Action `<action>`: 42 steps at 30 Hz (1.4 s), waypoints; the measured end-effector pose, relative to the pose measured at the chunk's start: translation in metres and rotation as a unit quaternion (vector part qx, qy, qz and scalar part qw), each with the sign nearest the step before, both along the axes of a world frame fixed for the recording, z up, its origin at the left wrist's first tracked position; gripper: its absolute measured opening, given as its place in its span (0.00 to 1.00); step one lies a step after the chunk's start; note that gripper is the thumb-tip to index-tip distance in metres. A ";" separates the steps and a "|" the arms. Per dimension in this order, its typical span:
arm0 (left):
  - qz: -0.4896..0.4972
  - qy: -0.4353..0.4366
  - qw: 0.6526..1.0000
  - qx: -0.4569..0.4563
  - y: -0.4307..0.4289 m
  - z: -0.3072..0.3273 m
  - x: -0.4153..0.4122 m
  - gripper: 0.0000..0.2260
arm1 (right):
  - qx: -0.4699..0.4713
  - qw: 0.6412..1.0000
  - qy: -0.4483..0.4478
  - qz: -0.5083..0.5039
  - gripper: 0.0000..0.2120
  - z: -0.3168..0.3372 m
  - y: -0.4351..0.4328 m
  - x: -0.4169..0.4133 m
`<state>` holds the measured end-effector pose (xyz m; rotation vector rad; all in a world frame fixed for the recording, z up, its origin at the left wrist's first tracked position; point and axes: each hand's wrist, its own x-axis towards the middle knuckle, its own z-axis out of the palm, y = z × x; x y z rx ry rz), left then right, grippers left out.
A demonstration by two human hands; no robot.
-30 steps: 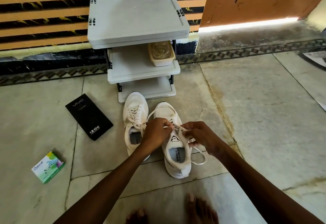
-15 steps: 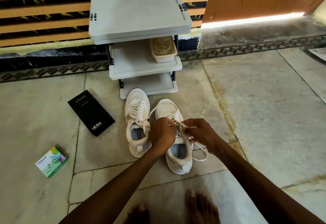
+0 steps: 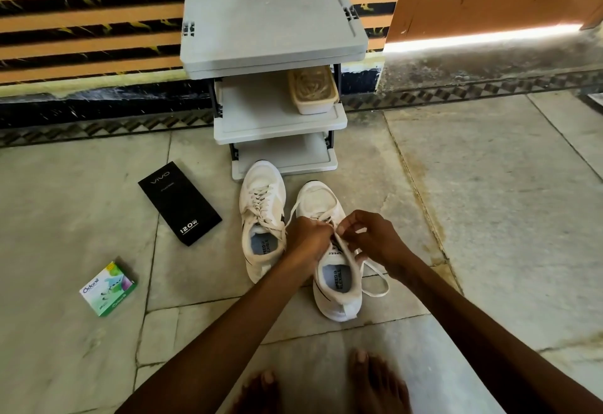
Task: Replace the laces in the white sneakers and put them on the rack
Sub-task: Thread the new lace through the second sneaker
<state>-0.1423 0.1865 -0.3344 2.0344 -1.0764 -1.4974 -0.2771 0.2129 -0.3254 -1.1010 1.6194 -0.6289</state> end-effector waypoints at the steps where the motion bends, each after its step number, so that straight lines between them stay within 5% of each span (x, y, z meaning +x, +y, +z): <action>1: 0.004 0.032 0.999 0.025 -0.004 0.004 0.004 0.04 | -0.021 1.000 0.016 0.001 0.05 -0.004 0.000 0.001; 5: -0.042 0.073 0.993 0.083 -0.008 0.017 0.017 0.11 | -0.102 0.989 0.108 -0.007 0.13 -0.022 -0.002 0.007; 8: -0.075 0.080 0.990 0.084 -0.004 0.017 0.018 0.06 | -0.144 0.978 0.150 -0.018 0.17 -0.018 -0.009 0.001; 12: -0.129 0.077 0.986 0.065 -0.006 0.014 0.021 0.01 | -0.275 0.951 0.115 -0.077 0.15 0.018 -0.025 -0.015; 15: -0.155 0.054 0.986 0.041 -0.006 0.012 0.019 0.01 | -0.316 0.931 -0.056 -0.176 0.14 0.059 -0.034 -0.025; 18: -0.188 0.024 0.982 -0.002 -0.002 0.010 0.015 0.07 | -0.289 0.863 -0.324 -0.257 0.11 0.102 -0.045 -0.036; 20: -0.215 -0.020 0.976 -0.033 -0.004 0.009 0.015 0.05 | -0.240 0.838 -0.403 -0.279 0.12 0.112 -0.051 -0.042; 22: -0.251 -0.081 0.962 -0.065 -0.008 0.016 0.018 0.02 | -0.180 0.892 -0.342 -0.235 0.14 0.104 -0.055 -0.042; 25: -0.253 -0.004 0.958 -0.134 -0.022 0.037 0.027 0.06 | -0.064 0.997 -0.023 -0.033 0.12 0.063 -0.045 -0.038; 27: -0.241 0.085 0.947 -0.195 -0.032 0.056 0.032 0.10 | -0.014 0.985 0.146 0.095 0.08 0.037 -0.035 -0.032; 29: -0.241 0.138 0.928 -0.249 -0.039 0.063 0.036 0.11 | -0.022 0.958 0.226 0.178 0.04 0.019 -0.029 -0.024; 37: -0.286 0.014 0.921 -0.264 -0.028 0.023 0.035 0.41 | -0.025 0.944 0.252 0.212 0.10 -0.011 -0.023 -0.012; 42: -0.256 -0.029 0.937 -0.235 -0.020 -0.004 0.032 0.51 | -0.050 0.959 0.199 0.195 0.07 -0.020 -0.019 -0.014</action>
